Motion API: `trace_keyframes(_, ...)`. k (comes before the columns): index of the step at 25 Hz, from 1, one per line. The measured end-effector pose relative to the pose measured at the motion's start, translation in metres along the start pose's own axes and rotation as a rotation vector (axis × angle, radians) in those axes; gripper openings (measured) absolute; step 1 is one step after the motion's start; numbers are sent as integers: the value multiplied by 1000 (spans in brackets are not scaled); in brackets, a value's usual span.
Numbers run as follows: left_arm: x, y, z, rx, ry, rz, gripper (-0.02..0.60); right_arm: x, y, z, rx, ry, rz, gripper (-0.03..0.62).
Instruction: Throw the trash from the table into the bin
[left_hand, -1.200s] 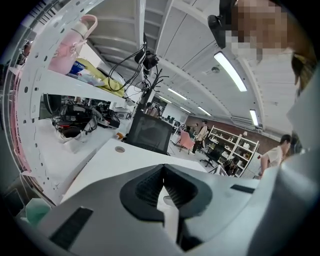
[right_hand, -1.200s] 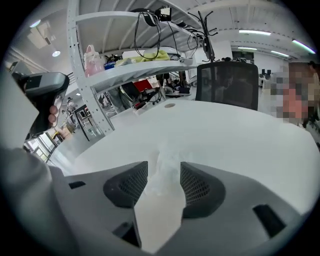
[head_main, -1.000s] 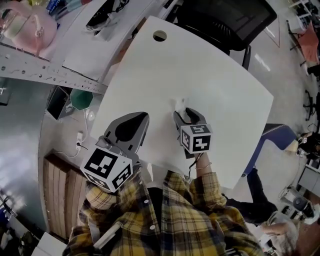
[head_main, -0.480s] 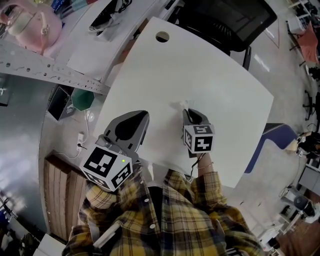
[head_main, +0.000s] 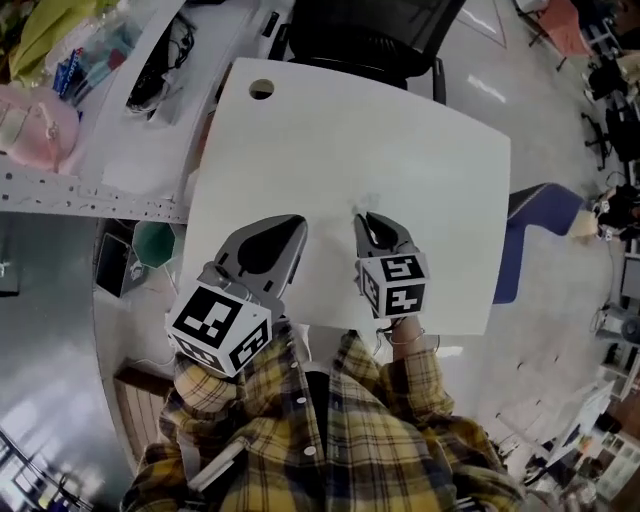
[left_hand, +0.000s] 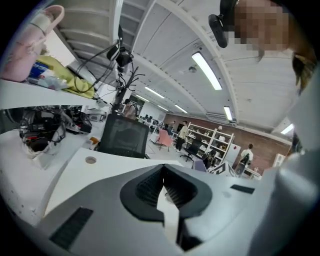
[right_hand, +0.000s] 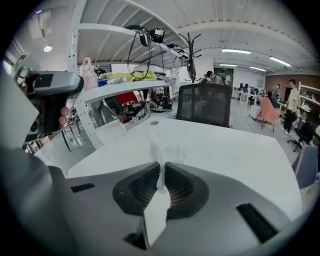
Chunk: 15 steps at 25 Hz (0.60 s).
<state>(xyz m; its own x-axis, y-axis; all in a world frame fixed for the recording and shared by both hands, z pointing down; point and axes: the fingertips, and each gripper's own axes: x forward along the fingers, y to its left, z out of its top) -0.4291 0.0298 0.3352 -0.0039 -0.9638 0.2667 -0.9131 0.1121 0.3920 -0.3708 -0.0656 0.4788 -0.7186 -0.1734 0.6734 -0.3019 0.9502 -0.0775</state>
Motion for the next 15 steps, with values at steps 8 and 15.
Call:
trace_keyframes(8, 46, -90, -9, 101, 77, -244, 9, -84, -57, -35, 163, -78, -188, 22)
trace_keyframes(15, 77, -185, -29, 162, 114, -370, 9, -171, -109, -93, 271, -124, -312, 21)
